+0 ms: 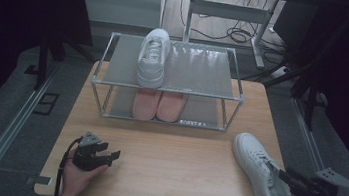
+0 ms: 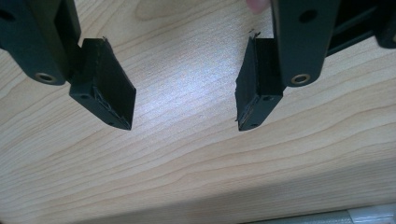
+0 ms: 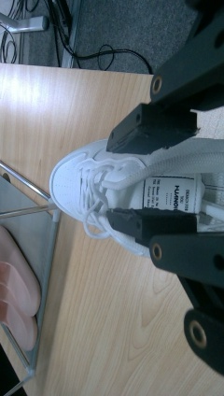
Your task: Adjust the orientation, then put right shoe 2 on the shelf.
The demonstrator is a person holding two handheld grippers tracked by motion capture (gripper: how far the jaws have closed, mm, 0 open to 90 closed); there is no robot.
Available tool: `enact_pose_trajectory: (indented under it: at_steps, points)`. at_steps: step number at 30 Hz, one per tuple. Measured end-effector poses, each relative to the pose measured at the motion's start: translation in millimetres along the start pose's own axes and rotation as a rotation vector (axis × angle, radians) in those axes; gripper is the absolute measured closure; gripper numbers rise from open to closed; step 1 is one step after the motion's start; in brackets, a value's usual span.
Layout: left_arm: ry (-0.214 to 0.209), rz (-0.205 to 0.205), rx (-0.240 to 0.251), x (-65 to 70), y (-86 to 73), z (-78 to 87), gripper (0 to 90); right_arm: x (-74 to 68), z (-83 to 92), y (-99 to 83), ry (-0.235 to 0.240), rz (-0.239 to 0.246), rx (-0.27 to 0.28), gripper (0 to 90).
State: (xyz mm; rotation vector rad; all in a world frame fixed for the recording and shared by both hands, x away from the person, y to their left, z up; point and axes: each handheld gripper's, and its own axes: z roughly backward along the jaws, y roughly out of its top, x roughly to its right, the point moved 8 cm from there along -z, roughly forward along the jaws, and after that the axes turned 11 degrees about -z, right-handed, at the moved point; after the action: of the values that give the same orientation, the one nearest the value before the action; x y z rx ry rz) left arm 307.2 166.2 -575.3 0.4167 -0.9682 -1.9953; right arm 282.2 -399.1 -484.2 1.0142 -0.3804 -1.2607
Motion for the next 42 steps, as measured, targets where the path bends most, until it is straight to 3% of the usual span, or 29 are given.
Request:
enact_pose_trajectory:
  at_steps: [15,19,25,30,42]
  points:
    - [-0.005,-0.004,-0.007,0.7,0.0,-2.7,38.5,15.2,-15.4,-9.9,-0.06,-0.012,-0.056,53.1]
    - [-0.008,-0.005,-0.009,1.7,-0.2,-3.3,38.5,14.7,-19.0,-8.9,-0.05,-0.011,-0.067,53.1]
    - [-0.007,-0.006,-0.008,1.9,-0.1,-3.0,38.5,12.4,-29.8,-10.5,-0.073,0.015,-0.114,53.6]
    - [-0.007,-0.008,-0.011,1.8,-0.5,-3.5,38.5,16.2,-45.1,-10.2,-0.095,0.026,-0.16,60.1]
    - [-0.007,-0.007,-0.01,1.6,-0.5,-3.2,38.5,20.6,-48.4,-9.4,-0.137,-0.01,-0.159,80.0]
